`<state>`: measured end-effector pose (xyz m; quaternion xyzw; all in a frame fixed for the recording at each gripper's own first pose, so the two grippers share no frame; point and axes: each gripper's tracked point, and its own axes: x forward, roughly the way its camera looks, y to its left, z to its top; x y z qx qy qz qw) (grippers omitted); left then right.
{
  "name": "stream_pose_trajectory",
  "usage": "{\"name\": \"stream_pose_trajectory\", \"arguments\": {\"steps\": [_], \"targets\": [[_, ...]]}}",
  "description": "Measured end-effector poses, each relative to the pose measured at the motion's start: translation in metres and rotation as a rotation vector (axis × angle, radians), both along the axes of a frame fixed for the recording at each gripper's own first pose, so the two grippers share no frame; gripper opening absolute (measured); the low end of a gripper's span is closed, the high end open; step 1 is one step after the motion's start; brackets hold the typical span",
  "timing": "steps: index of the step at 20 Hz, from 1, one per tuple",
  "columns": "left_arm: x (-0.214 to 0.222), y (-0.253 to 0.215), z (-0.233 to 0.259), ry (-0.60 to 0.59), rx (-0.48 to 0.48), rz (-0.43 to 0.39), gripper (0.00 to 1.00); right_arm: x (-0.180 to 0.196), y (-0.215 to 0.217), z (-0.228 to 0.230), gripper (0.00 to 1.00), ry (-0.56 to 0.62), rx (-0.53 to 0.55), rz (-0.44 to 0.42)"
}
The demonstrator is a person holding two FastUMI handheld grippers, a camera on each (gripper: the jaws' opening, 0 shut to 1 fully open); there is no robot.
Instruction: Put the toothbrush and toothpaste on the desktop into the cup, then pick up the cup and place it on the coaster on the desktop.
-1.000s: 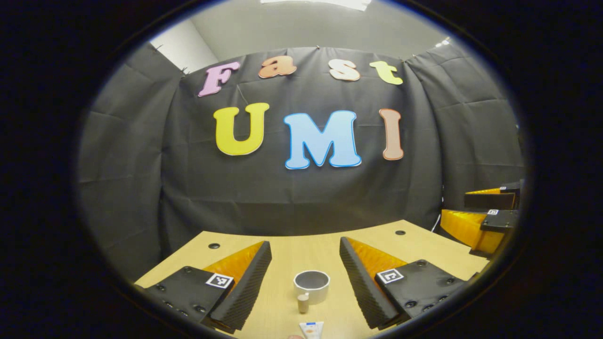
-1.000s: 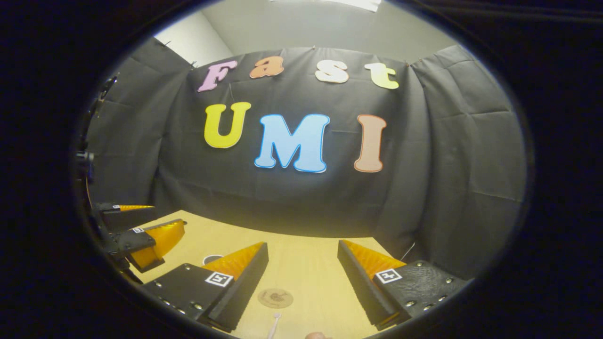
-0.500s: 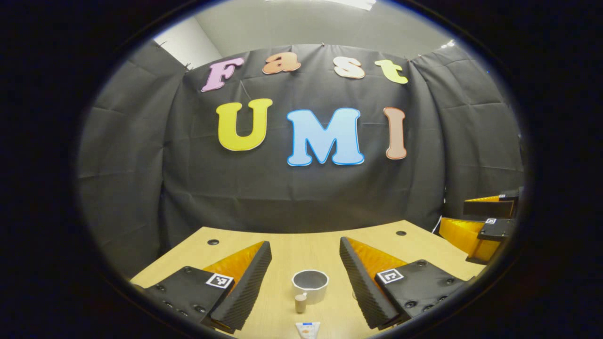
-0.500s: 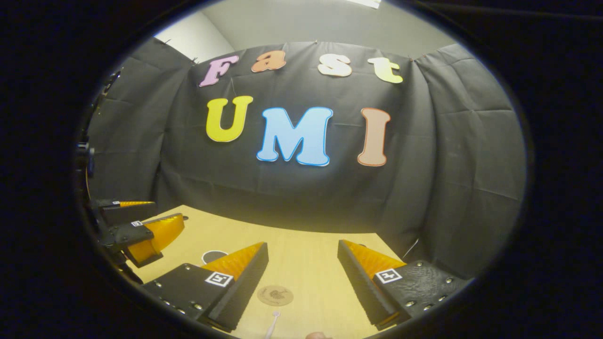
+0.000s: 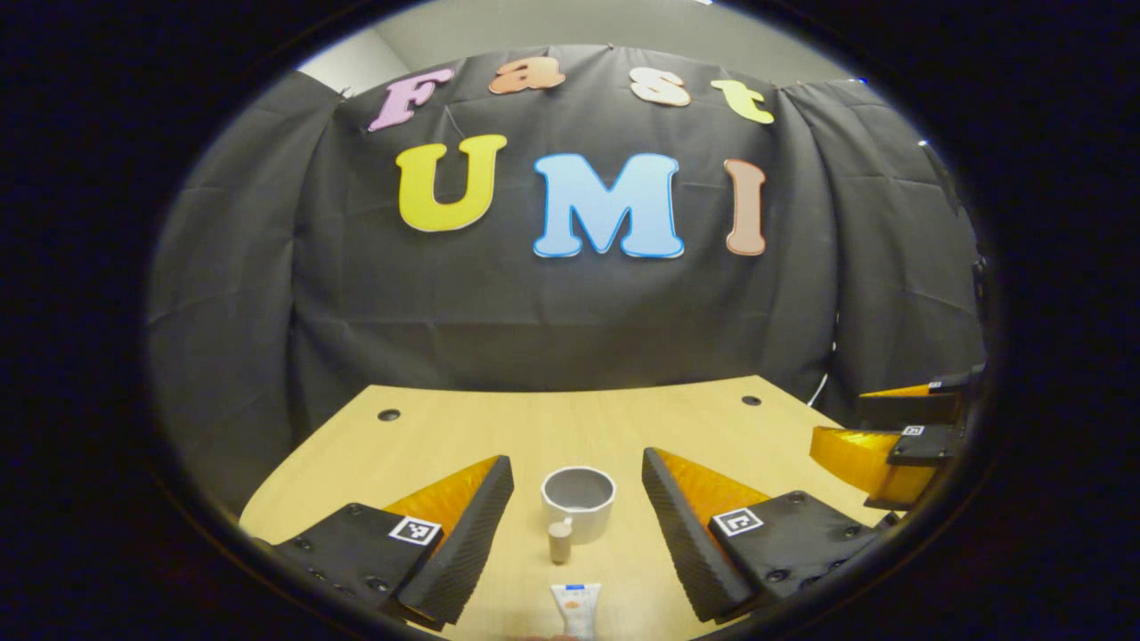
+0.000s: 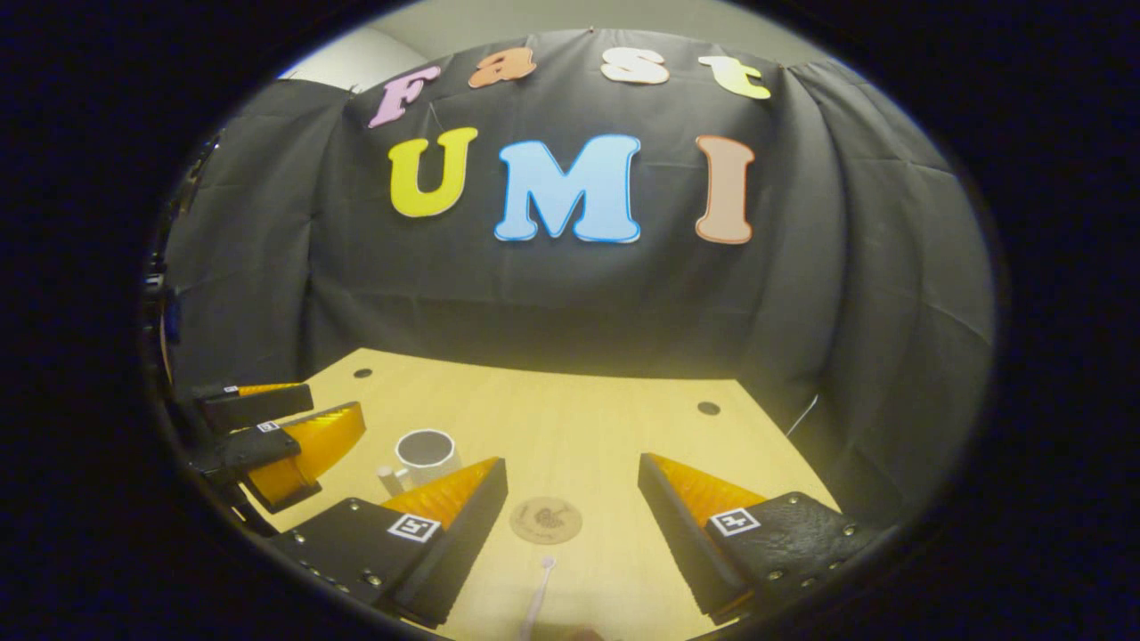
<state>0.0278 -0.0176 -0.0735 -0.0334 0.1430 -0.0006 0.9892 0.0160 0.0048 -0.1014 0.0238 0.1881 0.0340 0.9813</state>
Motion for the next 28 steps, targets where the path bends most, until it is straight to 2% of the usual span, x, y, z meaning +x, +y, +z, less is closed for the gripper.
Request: {"name": "stream_pose_trajectory", "arguments": {"steps": [1, 2, 3, 4, 11, 13, 14, 16, 17, 20, 22, 24, 28], "targets": [[-0.001, 0.002, -0.01, 0.031, -0.012, -0.002, 0.95, -0.001, 0.001, -0.012, 0.94, 0.039, -0.001, 0.0], [-0.002, 0.003, -0.019, 0.062, -0.024, -0.005, 1.0, -0.002, 0.003, -0.021, 0.94, 0.077, -0.002, 0.001], [-0.003, 0.002, -0.028, 0.089, -0.034, -0.008, 0.95, -0.002, 0.005, -0.031, 0.94, 0.116, -0.003, 0.004], [-0.004, 0.003, -0.034, 0.116, -0.039, -0.009, 1.0, -0.003, 0.007, -0.04, 0.94, 0.153, -0.004, 0.007], [-0.014, 0.007, -0.091, 0.327, -0.043, -0.006, 1.0, -0.025, 0.017, -0.093, 0.94, 0.387, 0.04, 0.037], [-0.023, 0.005, -0.109, 0.397, -0.064, -0.005, 0.9, -0.032, 0.021, -0.108, 0.92, 0.449, 0.056, 0.043], [-0.027, 0.005, -0.118, 0.433, -0.075, -0.005, 0.95, -0.035, 0.023, -0.115, 0.95, 0.48, 0.063, 0.045], [-0.034, 0.002, -0.131, 0.509, -0.097, -0.006, 0.95, -0.042, 0.026, -0.128, 0.95, 0.542, 0.076, 0.051], [-0.039, 0.002, -0.141, 0.549, -0.107, -0.008, 0.99, -0.045, 0.029, -0.135, 0.95, 0.576, 0.081, 0.054], [-0.055, -0.001, -0.167, 0.671, -0.13, -0.017, 0.95, -0.056, 0.034, -0.154, 0.94, 0.665, 0.096, 0.061], [-0.07, -0.003, -0.183, 0.771, -0.142, -0.023, 0.99, -0.06, 0.037, -0.164, 0.95, 0.711, 0.103, 0.062], [-0.075, -0.004, -0.195, 0.825, -0.155, -0.021, 0.97, -0.063, 0.038, -0.175, 0.95, 0.757, 0.101, 0.059], [-0.083, -0.004, -0.212, 0.901, -0.142, -0.025, 1.0, -0.069, 0.045, -0.19, 0.95, 0.833, 0.109, 0.067]]}}
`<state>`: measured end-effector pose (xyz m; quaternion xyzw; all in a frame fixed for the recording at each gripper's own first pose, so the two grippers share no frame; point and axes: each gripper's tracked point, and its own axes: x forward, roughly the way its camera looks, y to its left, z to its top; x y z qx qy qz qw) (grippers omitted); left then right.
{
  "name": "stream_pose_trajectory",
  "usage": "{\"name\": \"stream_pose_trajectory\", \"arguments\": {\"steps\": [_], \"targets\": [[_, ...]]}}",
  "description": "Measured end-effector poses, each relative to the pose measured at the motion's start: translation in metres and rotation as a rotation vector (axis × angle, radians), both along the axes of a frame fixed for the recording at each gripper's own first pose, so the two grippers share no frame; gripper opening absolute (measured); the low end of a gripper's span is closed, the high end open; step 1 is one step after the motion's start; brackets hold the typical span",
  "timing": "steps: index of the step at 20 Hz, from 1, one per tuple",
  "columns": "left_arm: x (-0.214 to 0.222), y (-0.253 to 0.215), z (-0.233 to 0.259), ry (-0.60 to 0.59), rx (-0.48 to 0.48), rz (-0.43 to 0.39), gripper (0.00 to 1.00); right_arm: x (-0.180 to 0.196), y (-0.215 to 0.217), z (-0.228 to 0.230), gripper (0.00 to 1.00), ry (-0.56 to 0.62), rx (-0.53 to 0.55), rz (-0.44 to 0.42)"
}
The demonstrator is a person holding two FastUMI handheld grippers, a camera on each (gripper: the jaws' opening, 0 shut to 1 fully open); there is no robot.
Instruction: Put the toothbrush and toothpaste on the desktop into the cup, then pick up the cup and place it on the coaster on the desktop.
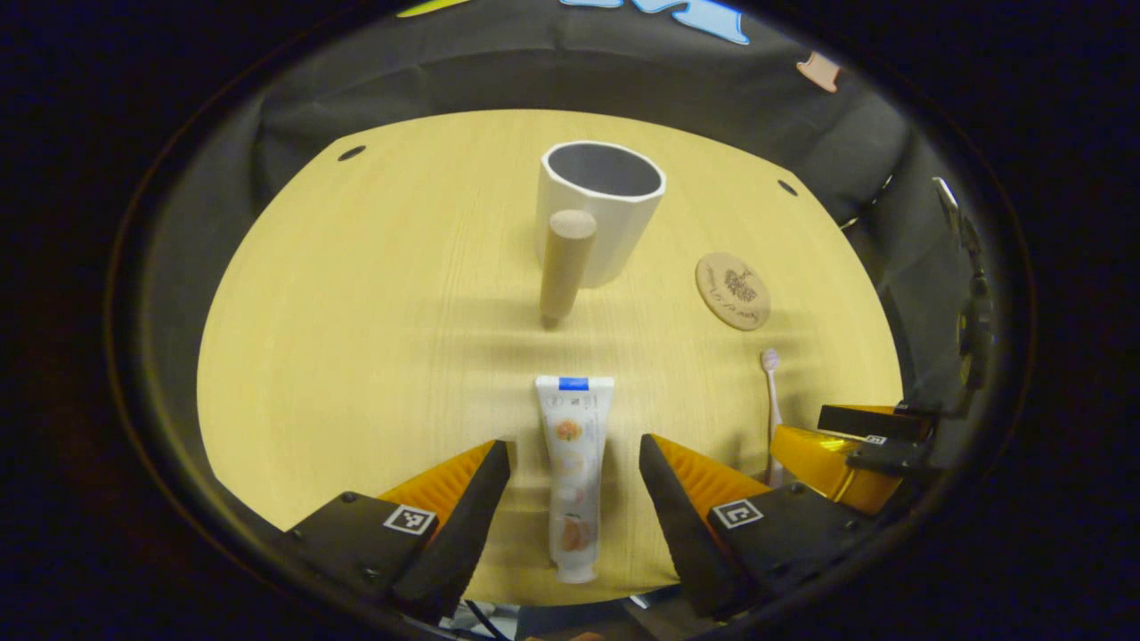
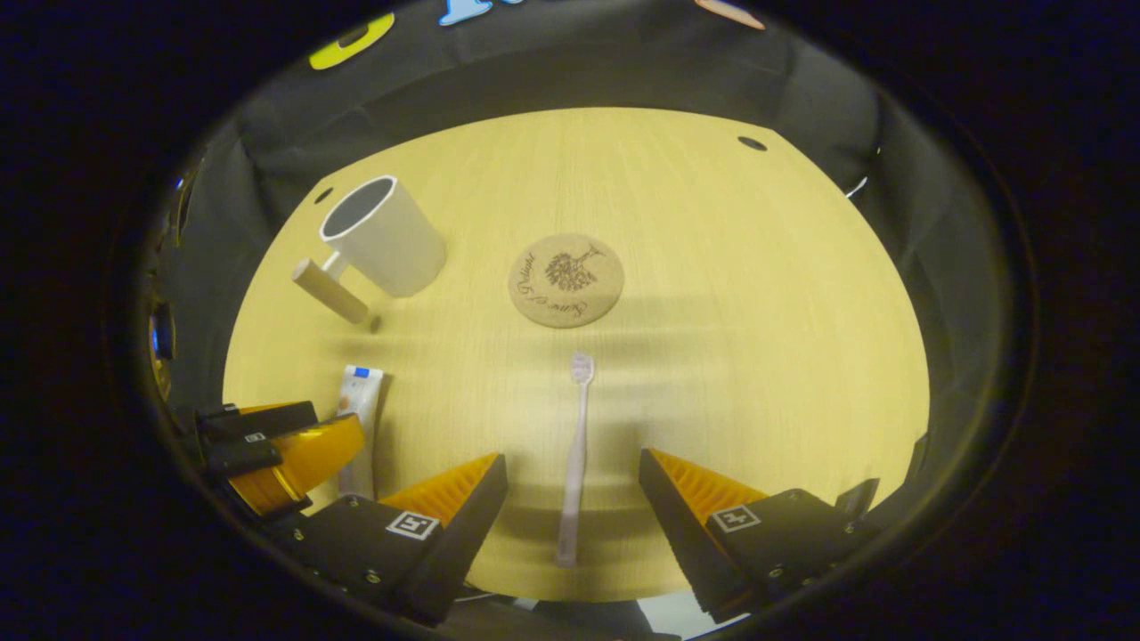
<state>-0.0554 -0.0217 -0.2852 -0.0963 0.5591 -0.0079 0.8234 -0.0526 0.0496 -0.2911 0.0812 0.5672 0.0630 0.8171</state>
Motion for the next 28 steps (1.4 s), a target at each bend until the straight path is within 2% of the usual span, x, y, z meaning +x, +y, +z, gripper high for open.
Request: {"name": "stream_pose_trajectory", "arguments": {"steps": [2, 4, 6, 8, 10, 12, 14, 15, 17, 18, 19, 20, 21, 22, 23, 28], "targets": [[-0.001, 0.001, -0.008, 0.028, 0.011, -0.017, 0.94, -0.003, 0.0, -0.007, 0.95, 0.029, -0.018, 0.013], [-0.003, 0.001, -0.011, 0.047, 0.016, -0.033, 0.97, -0.011, 0.005, -0.013, 0.84, 0.092, -0.013, 0.03], [-0.005, 0.001, -0.015, 0.067, 0.031, -0.045, 0.9, -0.014, 0.005, -0.019, 0.86, 0.112, -0.028, 0.042], [-0.009, -0.001, -0.021, 0.086, 0.023, -0.046, 0.82, -0.015, 0.007, -0.022, 0.74, 0.123, -0.029, 0.045], [-0.012, 0.0, -0.026, 0.104, 0.024, -0.044, 0.72, -0.018, 0.004, -0.027, 0.71, 0.13, -0.053, 0.045], [-0.01, 0.003, -0.028, 0.098, 0.039, -0.056, 0.69, -0.015, 0.002, -0.025, 0.54, 0.128, -0.053, 0.037], [-0.009, 0.004, -0.028, 0.097, 0.051, -0.057, 0.54, -0.011, -0.005, -0.035, 0.52, 0.12, -0.085, 0.026], [-0.009, 0.004, -0.028, 0.092, 0.055, -0.069, 0.47, -0.014, -0.005, -0.028, 0.24, 0.126, -0.079, 0.024], [-0.011, 0.006, -0.03, 0.077, 0.066, -0.068, 0.51, -0.014, -0.004, -0.029, 0.25, 0.114, -0.084, 0.047], [-0.009, 0.004, -0.027, 0.086, 0.062, -0.064, 0.45, -0.013, -0.002, -0.033, 0.25, 0.113, -0.07, 0.033], [-0.008, 0.004, -0.027, 0.073, 0.064, -0.077, 0.39, -0.017, -0.003, -0.028, 0.1, 0.12, -0.068, 0.048], [-0.008, 0.005, -0.027, 0.067, 0.069, -0.083, 0.37, -0.015, -0.003, -0.029, 0.11, 0.105, -0.067, 0.057], [-0.007, 0.005, -0.027, 0.061, 0.067, -0.075, 0.31, -0.016, -0.005, -0.031, 0.11, 0.094, -0.068, 0.061], [-0.007, 0.005, -0.027, 0.054, 0.066, -0.082, 0.29, -0.017, -0.003, -0.027, 0.11, 0.089, -0.059, 0.059], [-0.008, 0.004, -0.027, 0.051, 0.061, -0.088, 0.29, -0.017, -0.003, -0.027, 0.05, 0.078, -0.056, 0.064], [-0.007, 0.007, -0.023, 0.0, 0.031, -0.046, 0.29, -0.014, -0.002, -0.02, 0.05, 0.037, -0.018, 0.054]]}}
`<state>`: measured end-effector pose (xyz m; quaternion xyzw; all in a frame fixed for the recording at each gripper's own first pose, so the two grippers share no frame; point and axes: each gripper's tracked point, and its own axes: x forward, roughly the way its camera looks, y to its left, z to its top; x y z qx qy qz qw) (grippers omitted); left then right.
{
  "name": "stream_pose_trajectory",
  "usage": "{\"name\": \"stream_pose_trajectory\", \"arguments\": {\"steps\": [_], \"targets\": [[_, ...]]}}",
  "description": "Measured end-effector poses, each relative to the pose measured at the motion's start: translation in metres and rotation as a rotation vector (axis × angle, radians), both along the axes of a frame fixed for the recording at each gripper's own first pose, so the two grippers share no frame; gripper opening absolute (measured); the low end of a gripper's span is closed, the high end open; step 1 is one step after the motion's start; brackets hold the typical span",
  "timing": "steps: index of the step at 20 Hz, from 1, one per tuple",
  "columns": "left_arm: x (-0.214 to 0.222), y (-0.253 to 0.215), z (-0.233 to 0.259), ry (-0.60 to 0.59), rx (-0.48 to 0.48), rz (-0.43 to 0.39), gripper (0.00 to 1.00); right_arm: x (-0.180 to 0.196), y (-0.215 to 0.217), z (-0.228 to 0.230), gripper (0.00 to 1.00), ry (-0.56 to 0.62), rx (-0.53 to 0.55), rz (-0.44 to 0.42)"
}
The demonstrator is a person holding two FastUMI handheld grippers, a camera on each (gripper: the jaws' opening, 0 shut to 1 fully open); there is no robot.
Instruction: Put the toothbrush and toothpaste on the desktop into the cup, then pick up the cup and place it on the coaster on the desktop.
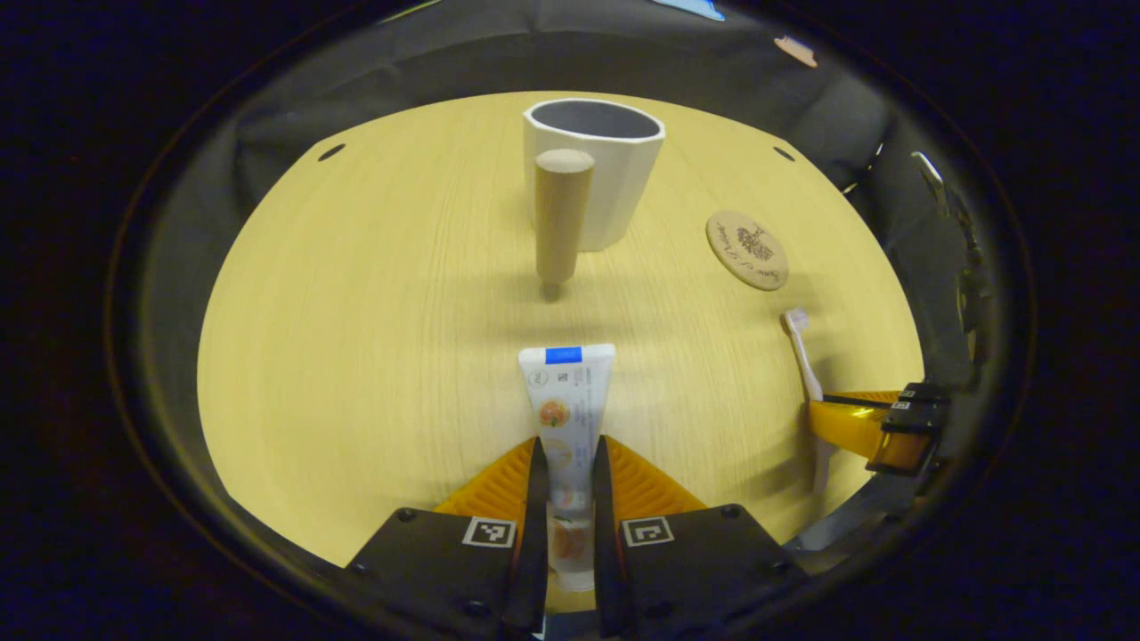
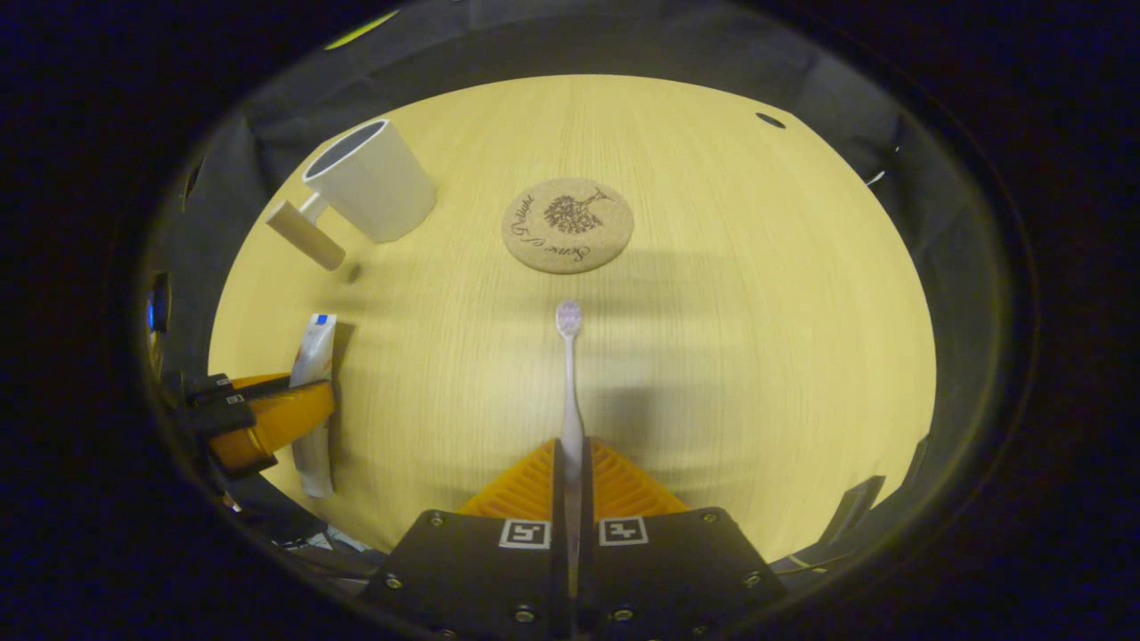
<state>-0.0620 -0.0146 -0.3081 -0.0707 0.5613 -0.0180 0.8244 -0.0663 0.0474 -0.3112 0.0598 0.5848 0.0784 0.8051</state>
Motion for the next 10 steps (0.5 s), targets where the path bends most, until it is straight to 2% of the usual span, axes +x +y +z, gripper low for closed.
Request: {"name": "stream_pose_trajectory", "arguments": {"steps": [6, 7, 10], "targets": [[0.004, 0.005, 0.022, -0.11, -0.061, 0.09, 0.29, 0.015, 0.011, 0.031, 0.08, -0.15, 0.121, -0.016], [0.007, 0.007, 0.027, -0.134, -0.064, 0.096, 0.28, 0.018, 0.011, 0.036, 0.05, -0.176, 0.131, -0.02], [0.014, 0.013, 0.046, -0.212, -0.056, 0.098, 0.28, 0.028, 0.01, 0.053, 0.05, -0.251, 0.153, -0.033]]}}
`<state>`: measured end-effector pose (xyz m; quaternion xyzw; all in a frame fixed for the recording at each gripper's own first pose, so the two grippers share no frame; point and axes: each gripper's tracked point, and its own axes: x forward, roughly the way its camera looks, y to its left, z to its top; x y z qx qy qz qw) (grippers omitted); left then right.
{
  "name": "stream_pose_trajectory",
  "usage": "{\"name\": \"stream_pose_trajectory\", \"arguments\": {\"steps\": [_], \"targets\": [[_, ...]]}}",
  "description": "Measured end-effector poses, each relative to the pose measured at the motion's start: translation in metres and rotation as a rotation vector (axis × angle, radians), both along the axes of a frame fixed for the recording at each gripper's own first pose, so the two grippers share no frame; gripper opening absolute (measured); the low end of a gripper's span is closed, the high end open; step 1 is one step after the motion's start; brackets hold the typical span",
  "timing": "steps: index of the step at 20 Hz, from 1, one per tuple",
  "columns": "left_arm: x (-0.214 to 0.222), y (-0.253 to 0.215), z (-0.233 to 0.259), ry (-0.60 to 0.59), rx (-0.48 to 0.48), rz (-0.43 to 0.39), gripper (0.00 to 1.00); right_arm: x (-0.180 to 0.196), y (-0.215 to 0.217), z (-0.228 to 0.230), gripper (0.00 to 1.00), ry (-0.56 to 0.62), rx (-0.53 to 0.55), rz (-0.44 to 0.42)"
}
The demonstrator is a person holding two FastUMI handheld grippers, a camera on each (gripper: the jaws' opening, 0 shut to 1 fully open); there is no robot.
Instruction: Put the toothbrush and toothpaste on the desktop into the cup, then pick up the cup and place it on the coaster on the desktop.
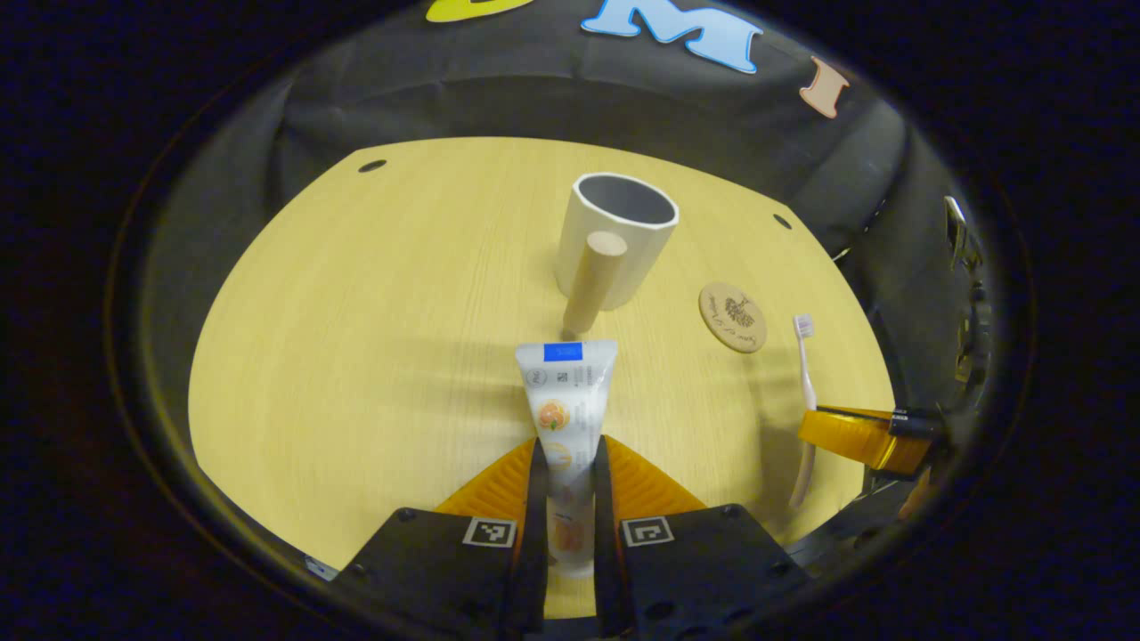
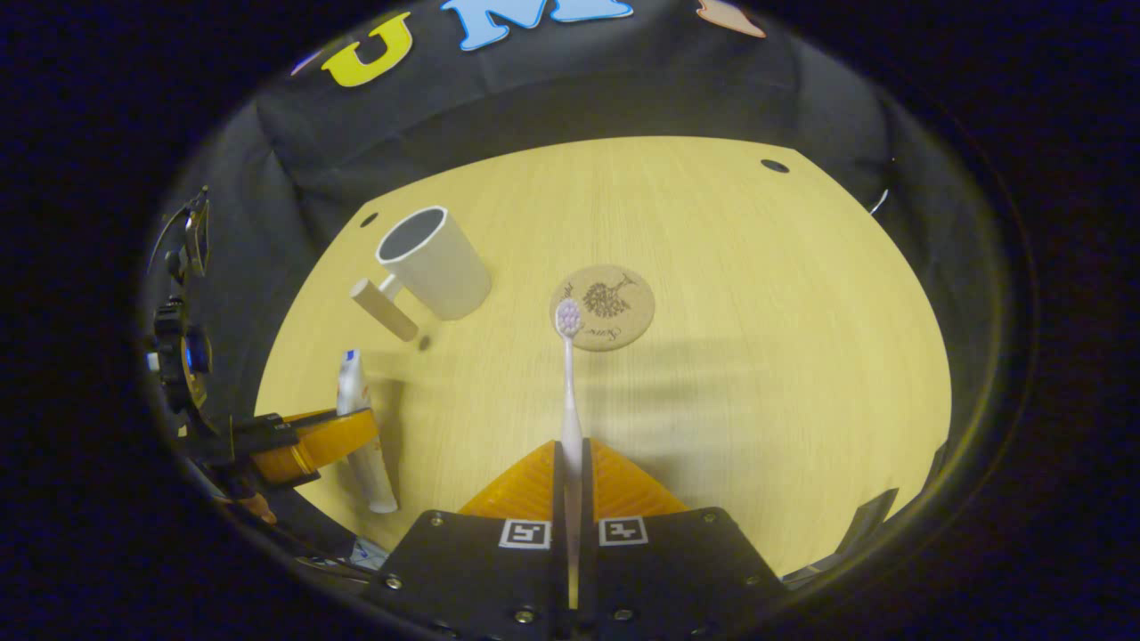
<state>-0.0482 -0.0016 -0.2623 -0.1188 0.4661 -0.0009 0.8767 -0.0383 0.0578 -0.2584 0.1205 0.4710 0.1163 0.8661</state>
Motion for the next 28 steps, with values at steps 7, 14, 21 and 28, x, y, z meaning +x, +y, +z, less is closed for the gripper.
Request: {"name": "stream_pose_trajectory", "arguments": {"steps": [7, 14, 21, 28], "targets": [[0.01, 0.018, 0.03, -0.149, 0.0, 0.057, 0.18, 0.013, -0.002, 0.036, 0.05, -0.168, -0.019, 0.016], [0.05, 0.038, 0.094, -0.343, 0.009, 0.094, 0.18, 0.038, 0.002, 0.077, 0.05, -0.329, -0.043, 0.038], [0.11, 0.048, 0.152, -0.549, 0.038, 0.098, 0.17, 0.061, 0.007, 0.111, 0.05, -0.431, 0.002, 0.012], [0.173, 0.039, 0.195, -0.75, 0.022, 0.057, 0.17, 0.075, -0.005, 0.125, 0.05, -0.49, -0.005, -0.042]]}}
